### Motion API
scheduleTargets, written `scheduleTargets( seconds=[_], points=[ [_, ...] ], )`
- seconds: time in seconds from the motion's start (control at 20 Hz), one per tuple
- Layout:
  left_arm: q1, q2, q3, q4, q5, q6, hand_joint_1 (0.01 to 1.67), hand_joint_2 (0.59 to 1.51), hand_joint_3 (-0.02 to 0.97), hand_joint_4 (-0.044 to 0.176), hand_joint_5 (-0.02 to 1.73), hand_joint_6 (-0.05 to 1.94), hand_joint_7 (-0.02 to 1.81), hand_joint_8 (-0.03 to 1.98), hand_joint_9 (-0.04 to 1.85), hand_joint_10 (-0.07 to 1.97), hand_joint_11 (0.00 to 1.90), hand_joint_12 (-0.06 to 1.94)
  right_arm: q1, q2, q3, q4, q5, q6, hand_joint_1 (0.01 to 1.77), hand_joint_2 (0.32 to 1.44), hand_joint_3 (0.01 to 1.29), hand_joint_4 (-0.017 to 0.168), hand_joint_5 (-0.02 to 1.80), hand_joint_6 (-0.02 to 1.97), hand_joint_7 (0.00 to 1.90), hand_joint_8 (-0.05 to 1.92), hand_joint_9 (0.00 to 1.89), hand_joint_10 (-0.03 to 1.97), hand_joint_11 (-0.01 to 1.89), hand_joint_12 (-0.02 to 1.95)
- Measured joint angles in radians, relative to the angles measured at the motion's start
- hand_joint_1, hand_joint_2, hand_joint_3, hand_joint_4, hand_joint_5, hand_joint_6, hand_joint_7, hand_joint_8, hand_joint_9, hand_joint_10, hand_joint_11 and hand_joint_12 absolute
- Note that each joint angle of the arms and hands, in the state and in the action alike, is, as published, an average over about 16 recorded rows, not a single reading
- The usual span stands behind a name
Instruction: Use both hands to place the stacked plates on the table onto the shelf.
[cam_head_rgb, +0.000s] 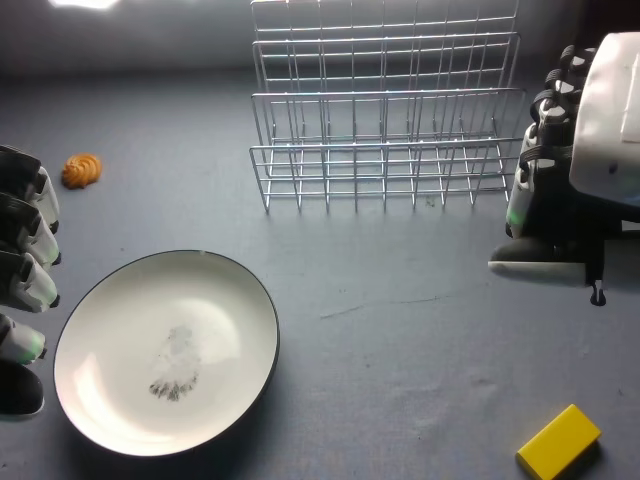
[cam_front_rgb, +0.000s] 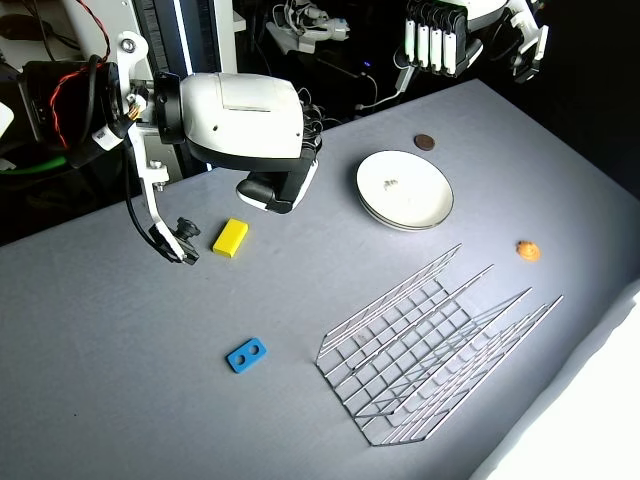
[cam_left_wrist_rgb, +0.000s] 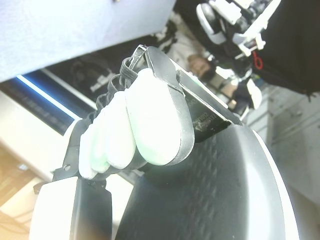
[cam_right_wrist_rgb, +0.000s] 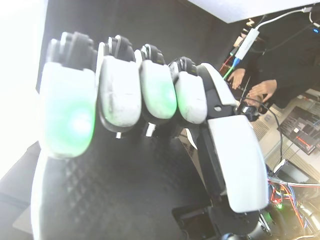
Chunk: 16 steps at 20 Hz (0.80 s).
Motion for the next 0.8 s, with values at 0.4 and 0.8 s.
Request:
scheduleTargets(
  seconds=[0.4,0.8],
  points=[
    [0.005,0.000,0.002,0.002,-0.004,0.010,0.10,1.124,0.026,0.020,0.38,0.42,0.39,0.39,0.44,0.39,0.51,0.40,0.000,0.000,0.000,-0.002,0.003,-0.001,0.19,1.17,0.03,0.020,0.43,0.52,0.44,0.49,0.47,0.50,0.54,0.58],
    [0.029,-0.002,-0.001,-0.001,-0.015,0.043,0.01,1.097,0.023,-0.001,0.01,-0.01,0.02,-0.01,0.01,0.01,0.02,-0.01,-0.001,0.000,-0.002,0.030,0.007,-0.008,0.73,1.07,0.02,0.000,0.03,0.03,0.03,0.02,0.03,0.02,0.01,0.45]
  ],
)
